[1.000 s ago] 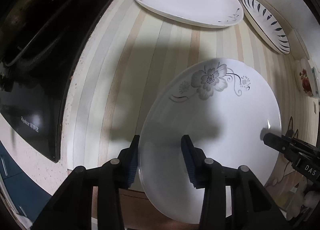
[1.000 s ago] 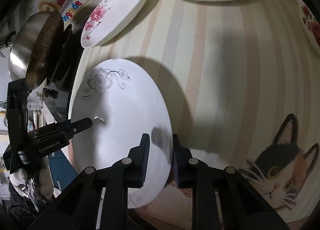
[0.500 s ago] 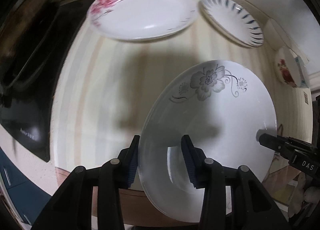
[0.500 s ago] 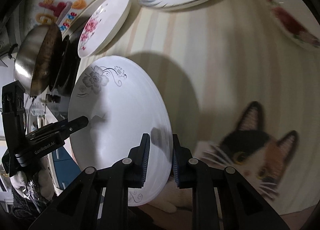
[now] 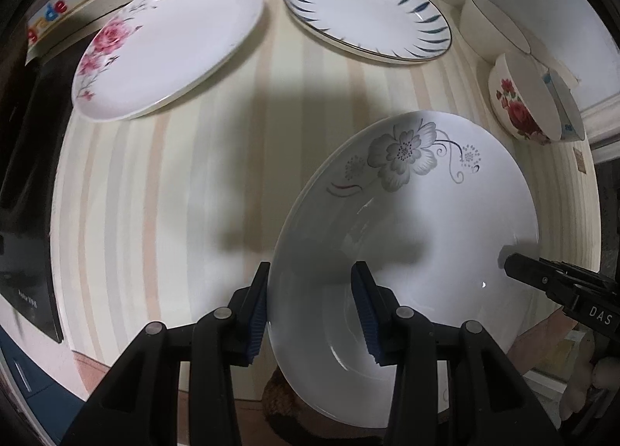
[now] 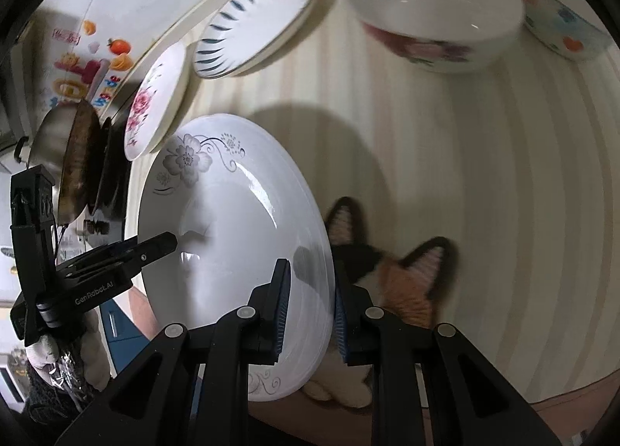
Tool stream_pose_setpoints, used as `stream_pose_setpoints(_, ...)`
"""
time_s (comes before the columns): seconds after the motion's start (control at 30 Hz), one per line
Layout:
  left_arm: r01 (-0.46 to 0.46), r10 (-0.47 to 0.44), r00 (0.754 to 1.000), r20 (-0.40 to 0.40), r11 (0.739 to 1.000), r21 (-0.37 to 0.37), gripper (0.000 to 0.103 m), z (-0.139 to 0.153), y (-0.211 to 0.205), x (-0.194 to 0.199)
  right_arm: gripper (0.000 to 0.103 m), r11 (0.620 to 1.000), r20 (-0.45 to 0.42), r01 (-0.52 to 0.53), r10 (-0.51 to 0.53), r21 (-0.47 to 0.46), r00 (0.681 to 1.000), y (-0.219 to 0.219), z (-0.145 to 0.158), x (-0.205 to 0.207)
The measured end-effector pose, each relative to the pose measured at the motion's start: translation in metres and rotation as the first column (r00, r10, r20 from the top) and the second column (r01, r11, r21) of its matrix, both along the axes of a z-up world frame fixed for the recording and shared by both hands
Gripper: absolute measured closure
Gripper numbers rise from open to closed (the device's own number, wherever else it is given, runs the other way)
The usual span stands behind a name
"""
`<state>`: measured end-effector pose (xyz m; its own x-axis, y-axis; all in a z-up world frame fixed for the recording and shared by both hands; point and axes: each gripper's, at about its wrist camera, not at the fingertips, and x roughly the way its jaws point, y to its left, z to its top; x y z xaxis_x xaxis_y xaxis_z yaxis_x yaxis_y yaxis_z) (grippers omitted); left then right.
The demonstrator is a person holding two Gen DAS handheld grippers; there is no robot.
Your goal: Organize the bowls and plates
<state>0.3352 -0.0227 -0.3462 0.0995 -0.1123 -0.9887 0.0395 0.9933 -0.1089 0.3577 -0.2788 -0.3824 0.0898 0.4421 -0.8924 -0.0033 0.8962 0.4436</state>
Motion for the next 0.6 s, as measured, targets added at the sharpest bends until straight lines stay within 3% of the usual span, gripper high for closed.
stream_pose_setpoints(0.6, 0.073, -0.073, 0.997, -0.014, 0.997, 0.028, 0.065, -0.021, -0.011, 0.026, 0.080, 0.998, -0.028, 0.059, -0.060, -0.035, 0.998, -0.014, -0.020, 0.004)
